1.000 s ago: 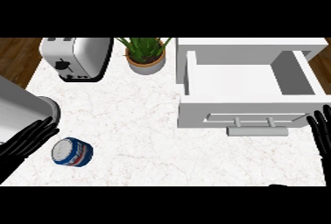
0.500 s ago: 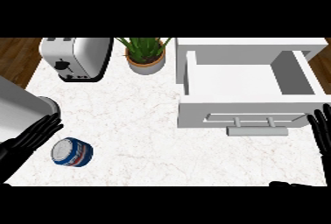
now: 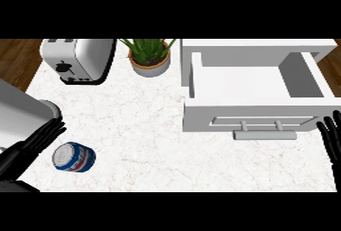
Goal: Pick up the can, place it into the drawer and close the drawer
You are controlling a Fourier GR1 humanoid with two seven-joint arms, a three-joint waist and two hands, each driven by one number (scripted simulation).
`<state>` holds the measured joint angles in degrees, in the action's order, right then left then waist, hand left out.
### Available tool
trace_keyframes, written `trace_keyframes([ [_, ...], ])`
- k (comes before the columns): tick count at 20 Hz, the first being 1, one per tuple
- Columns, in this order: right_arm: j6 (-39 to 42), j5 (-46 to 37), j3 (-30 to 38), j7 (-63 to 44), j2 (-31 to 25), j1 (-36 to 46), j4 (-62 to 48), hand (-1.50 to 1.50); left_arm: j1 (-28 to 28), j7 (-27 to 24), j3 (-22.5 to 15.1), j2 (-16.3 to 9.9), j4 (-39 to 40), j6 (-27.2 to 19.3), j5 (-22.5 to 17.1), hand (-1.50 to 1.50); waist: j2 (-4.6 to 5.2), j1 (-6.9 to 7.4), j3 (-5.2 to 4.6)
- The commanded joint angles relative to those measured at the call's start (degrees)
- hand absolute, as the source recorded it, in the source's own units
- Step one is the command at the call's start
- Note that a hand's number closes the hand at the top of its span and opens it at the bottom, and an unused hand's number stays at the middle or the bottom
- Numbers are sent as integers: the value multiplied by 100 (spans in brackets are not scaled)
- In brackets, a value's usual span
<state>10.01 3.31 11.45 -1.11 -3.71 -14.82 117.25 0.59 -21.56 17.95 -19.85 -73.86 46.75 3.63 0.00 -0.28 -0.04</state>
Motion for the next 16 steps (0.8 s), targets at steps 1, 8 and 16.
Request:
trace_keyframes([
  [1, -15, 52, -9, -340, 0, -15, 382, -150, -186, -1273, -56, -277, 946, 219, 414, -150, 4, -17, -4],
  [8, -33, -56, 69, -141, -25, 240, 31, -150, -663, -1770, -509, -387, 1928, -322, 804, -150, 12, -38, -5],
  [16, 100, 176, 271, -157, -130, 311, -59, -150, -758, -2020, -540, -924, 2501, -120, 514, -150, 3, -12, 0],
])
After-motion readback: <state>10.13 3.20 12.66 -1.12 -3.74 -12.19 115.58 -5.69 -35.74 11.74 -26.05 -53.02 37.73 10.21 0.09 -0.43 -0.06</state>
